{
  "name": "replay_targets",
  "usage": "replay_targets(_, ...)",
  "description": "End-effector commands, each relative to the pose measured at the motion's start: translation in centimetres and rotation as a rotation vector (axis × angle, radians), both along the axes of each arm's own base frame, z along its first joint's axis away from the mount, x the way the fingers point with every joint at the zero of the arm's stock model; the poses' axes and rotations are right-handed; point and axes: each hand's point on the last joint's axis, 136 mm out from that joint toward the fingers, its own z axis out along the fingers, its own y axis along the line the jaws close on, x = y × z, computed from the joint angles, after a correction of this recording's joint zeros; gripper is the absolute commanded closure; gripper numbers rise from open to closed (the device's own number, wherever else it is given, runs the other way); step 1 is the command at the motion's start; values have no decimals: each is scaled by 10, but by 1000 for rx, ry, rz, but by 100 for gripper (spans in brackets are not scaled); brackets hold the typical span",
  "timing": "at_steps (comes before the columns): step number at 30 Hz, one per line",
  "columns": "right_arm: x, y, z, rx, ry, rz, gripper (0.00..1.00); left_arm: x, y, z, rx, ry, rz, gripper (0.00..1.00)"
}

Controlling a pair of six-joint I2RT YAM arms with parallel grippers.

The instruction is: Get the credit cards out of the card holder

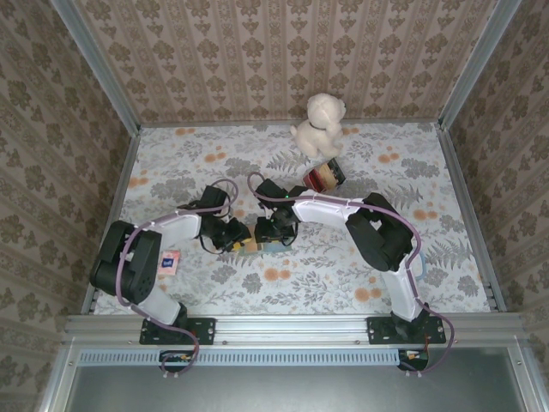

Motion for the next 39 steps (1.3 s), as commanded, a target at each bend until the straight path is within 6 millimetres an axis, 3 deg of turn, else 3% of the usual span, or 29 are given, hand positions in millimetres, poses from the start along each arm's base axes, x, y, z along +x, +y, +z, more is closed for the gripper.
replay_targets(1, -8, -13, -24, -77, 55, -4, 63, -2, -3, -6, 29, 15, -36, 69)
replay_targets(10, -9, -12, -28, -48, 90, -18, 74, 8, -24, 12, -122, -44, -61, 73)
replay_targets(15, -9, -12, -28, -36, 96, -23, 74, 13, -31, 25, -176, -91, -77, 73)
replay_targets(23, -8, -12, -26, -10, 97, -34, 75, 14, -29, 28, -204, -117, -74, 72)
replay_targets(30, -4, -12, -23, 15, 89, -42, 75, 15, -36, 53, -281, -204, -126, 75)
replay_targets(39, 4, -1, 7, 104, 79, -64, 76, 3, -25, 39, -205, -153, -136, 85)
